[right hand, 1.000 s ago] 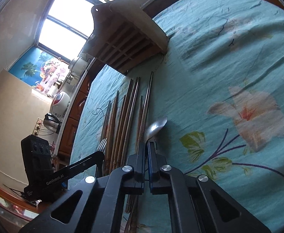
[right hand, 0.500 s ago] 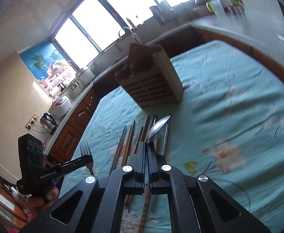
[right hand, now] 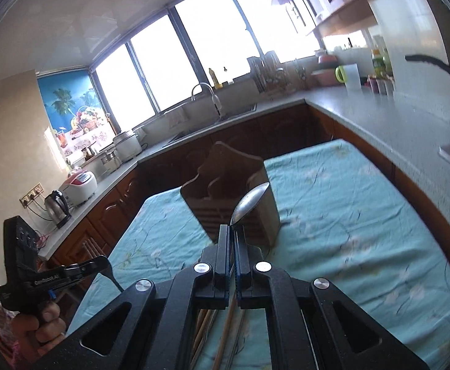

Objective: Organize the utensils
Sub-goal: 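Carry the fork and spoon over the wooden holder and open both tools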

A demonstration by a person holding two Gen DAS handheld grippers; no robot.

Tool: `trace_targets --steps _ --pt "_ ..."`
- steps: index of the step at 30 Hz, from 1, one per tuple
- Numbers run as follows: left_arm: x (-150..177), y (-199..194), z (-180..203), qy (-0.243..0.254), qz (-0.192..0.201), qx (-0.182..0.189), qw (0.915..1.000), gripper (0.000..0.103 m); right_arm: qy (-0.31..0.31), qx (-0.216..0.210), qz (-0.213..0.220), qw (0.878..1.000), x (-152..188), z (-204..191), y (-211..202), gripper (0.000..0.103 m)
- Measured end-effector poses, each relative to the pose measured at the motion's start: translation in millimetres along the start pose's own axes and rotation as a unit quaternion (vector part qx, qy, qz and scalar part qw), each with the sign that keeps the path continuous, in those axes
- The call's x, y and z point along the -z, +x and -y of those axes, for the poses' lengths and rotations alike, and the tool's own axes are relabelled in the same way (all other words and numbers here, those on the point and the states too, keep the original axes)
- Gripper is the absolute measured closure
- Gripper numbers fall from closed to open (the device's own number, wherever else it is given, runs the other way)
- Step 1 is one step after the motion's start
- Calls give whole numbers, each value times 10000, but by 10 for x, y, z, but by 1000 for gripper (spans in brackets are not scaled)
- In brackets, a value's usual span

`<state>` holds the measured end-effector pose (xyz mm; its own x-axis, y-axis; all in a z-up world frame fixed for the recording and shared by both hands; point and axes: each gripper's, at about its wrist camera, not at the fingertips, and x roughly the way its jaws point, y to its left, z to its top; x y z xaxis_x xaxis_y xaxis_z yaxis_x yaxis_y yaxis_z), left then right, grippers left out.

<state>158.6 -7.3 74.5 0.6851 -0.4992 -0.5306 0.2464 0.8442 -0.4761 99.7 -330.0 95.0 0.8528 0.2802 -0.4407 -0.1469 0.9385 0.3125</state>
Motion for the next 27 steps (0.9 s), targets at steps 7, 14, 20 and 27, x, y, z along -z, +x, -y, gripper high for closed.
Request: trace_targets --steps 7,14,20,27 --pt "-595 148 156 117 598 25 9981 101 -112 122 521 9985 -434 -33 176 101" --pt "-1159 541 399 395 1015 -128 9940 101 -459 381 1015 9931 -872 -128 490 101" --pt "-1403 1027 469 547 1102 -325 9919 101 -841 692 1304 9855 -1001 -181 786 101" --pt "-1231 1507 288 653 776 -378 9941 101 -1190 757 968 9853 -755 -167 1224 101"
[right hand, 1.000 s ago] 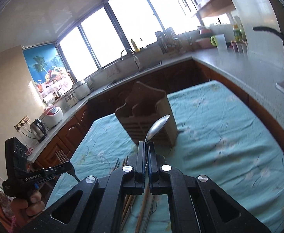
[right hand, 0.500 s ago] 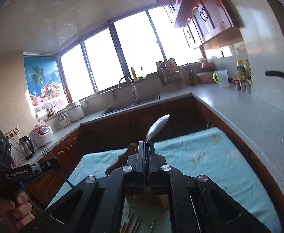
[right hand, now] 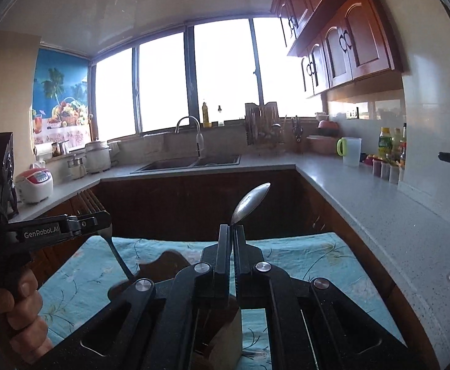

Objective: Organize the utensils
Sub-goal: 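Carry the fork and spoon over the wooden holder and open both tools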

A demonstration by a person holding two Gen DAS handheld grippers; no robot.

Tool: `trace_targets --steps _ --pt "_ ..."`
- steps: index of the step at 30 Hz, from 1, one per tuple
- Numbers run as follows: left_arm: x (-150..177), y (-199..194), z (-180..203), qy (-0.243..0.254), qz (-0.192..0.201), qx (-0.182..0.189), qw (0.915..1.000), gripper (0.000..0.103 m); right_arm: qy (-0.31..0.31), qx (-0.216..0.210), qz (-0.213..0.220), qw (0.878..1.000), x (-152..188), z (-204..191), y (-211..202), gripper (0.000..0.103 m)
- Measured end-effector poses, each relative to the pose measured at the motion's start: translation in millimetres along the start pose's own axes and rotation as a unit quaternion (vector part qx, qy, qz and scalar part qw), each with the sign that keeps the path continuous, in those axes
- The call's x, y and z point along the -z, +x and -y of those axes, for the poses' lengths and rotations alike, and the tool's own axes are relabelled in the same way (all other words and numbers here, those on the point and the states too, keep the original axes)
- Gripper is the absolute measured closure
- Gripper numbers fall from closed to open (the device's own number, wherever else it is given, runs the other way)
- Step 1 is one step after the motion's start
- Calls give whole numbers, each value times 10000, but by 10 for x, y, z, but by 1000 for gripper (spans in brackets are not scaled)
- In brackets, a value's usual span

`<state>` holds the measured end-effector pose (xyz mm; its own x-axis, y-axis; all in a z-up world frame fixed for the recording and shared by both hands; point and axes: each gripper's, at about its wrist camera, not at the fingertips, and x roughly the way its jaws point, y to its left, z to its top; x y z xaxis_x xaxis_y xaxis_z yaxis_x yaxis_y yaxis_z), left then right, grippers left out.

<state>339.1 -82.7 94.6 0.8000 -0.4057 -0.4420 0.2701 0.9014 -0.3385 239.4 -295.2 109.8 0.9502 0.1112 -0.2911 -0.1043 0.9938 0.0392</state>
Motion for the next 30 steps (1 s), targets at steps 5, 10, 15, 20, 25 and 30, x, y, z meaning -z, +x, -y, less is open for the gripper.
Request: trace_targets --steps 5,10,15,20,25,30 --pt "235 154 -80 88 -318 -106 9994 101 61 -247 -327 9991 248 19 106 101" --pt "359 147 -60 210 -367 -187 9989 100 86 -433 -702 9966 377 59 187 101" --pt "332 144 -72 169 -442 -145 9988 100 293 -480 -828 9950 377 154 212 101" --pt "307 155 -64 165 -490 -202 9985 100 538 -552 -908 9929 344 244 237 101" --pt "269 110 -61 67 -538 -162 9984 79 774 -613 -956 9905 326 301 217 96" --pt "255 -49 -58 37 -386 -143 9991 59 971 -663 -863 9893 283 342 105 78"
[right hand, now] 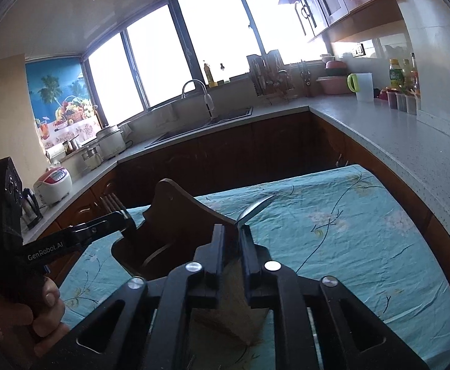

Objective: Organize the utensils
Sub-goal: 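Carry the fork and spoon over the wooden holder and open both tools, then move both open tools back down to the chopsticks on the table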

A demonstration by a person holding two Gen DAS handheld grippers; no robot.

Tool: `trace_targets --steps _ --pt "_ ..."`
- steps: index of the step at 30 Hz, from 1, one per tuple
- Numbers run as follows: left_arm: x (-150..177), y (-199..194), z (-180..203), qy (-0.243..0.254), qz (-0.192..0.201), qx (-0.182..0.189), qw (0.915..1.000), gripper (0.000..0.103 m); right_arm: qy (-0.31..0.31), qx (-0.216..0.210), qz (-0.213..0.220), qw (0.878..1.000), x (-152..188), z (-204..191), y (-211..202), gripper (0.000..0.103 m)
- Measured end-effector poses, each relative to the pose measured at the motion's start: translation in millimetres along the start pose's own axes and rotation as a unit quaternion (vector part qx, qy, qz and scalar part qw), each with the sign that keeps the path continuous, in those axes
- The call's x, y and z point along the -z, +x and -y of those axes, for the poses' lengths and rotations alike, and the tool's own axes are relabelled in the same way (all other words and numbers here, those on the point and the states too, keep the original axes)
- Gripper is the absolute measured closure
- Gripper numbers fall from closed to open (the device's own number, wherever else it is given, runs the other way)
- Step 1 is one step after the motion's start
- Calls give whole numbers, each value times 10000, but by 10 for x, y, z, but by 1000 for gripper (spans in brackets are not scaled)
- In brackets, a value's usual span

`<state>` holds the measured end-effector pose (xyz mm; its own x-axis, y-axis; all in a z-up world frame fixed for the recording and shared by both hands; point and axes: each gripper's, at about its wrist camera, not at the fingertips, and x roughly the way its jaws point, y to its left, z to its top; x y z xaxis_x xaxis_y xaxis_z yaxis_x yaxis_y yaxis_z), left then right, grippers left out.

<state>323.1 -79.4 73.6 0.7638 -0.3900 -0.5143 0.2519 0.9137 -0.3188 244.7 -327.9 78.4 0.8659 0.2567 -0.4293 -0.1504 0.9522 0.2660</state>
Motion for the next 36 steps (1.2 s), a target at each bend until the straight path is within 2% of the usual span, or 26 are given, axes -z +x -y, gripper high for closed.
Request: trace_targets --steps 1,2,3,4,6,8,11,16,19,24,30,36 --pt "10 -48 -18 -27 22 58 10000 56 52 -17 38 10000 -1 -3 -32 62" --pt "25 -86 -33 -16 38 37 10000 51 108 -30 74 9999 -4 8 -63 55" --pt "40 -120 -52 1 52 -20 10000 46 172 -46 99 9998 -8 22 -100 43" --pt "58 -158 -68 7 68 -62 10000 44 246 -98 100 9996 -8 40 -144 36" --pt "126 -270 -144 -74 98 -97 9999 36 380 -208 133 9990 14 81 -241 27" --pt "213 -387 -251 -261 93 -159 9995 26 468 -169 177 9986 54 113 -343 25" --pt "403 -588 -429 -565 50 -223 9981 23 607 -162 181 9979 151 143 -515 16" --pt "795 -944 -667 -1013 -157 -385 9940 23 746 -172 182 9969 369 141 -836 13" --pt "1007 -1147 -692 -1040 -201 -583 9927 23 811 -158 155 9965 516 121 -1030 13" --pt "1386 -1504 -712 -1213 -320 -643 9900 23 829 -133 67 9964 790 33 -1299 13" --pt "1718 -1771 -641 -926 -475 -1000 9895 22 730 -75 -61 9973 1042 -151 -1522 13" --pt "1846 -1855 -608 -694 -532 -1159 9894 23 513 -36 -183 9985 1176 -309 -1544 13"
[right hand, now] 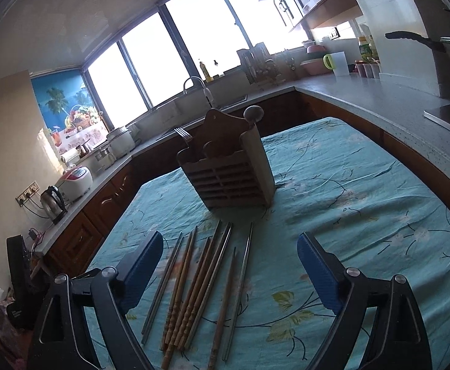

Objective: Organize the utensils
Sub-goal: 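Move both open tools back down to the chopsticks on the table, then grasp a metal chopstick with the left tool while the right tool grasps another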

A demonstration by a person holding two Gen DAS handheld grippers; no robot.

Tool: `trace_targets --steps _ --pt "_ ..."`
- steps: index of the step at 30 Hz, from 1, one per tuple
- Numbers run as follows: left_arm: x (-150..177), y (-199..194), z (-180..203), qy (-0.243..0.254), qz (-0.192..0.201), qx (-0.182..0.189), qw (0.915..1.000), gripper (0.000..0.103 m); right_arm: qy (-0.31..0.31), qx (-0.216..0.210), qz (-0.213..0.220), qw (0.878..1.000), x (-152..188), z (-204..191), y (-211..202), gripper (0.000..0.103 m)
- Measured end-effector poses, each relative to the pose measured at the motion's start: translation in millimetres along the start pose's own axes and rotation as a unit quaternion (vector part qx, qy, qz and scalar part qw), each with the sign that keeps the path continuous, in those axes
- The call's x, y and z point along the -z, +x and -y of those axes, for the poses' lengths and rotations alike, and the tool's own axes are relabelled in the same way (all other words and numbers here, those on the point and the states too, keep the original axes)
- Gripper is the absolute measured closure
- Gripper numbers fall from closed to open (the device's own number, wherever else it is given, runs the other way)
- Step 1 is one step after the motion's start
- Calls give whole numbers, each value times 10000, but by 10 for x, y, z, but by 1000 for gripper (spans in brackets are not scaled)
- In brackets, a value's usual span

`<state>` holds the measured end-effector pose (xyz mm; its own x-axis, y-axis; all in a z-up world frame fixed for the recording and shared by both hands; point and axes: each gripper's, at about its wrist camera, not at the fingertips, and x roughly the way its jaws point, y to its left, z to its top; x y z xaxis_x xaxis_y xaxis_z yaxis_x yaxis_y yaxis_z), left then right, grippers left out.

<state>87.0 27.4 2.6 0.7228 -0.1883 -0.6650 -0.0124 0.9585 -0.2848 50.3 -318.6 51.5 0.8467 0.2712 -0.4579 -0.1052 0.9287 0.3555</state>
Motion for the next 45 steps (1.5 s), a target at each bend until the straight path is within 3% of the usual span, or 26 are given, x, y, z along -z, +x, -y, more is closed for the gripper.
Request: trace_targets --steps 5,13,17,23,30,38,45 --pt "-39 78 2 122 -46 -10 9999 23 -65 77 -106 9999 70 -48 80 15" --pt "-236 456 50 246 -412 -9 9988 24 -96 296 -661 9973 84 3 502 46" --pt "-338 689 157 412 -626 -11 9972 30 -108 375 -908 9951 95 45 736 59" --pt "-488 1030 298 563 -913 -69 9942 47 7 347 -1219 9919 98 131 1030 63" --pt "-620 1346 411 724 -1088 -74 9914 50 27 392 -1416 9891 31 189 1286 66" --pt "-667 1645 497 959 -1332 -120 9864 61 -156 497 -1612 9855 12 157 1535 68" --pt "-680 1774 583 1163 -1372 -141 9836 70 -544 834 -1834 9780 61 62 1756 79"
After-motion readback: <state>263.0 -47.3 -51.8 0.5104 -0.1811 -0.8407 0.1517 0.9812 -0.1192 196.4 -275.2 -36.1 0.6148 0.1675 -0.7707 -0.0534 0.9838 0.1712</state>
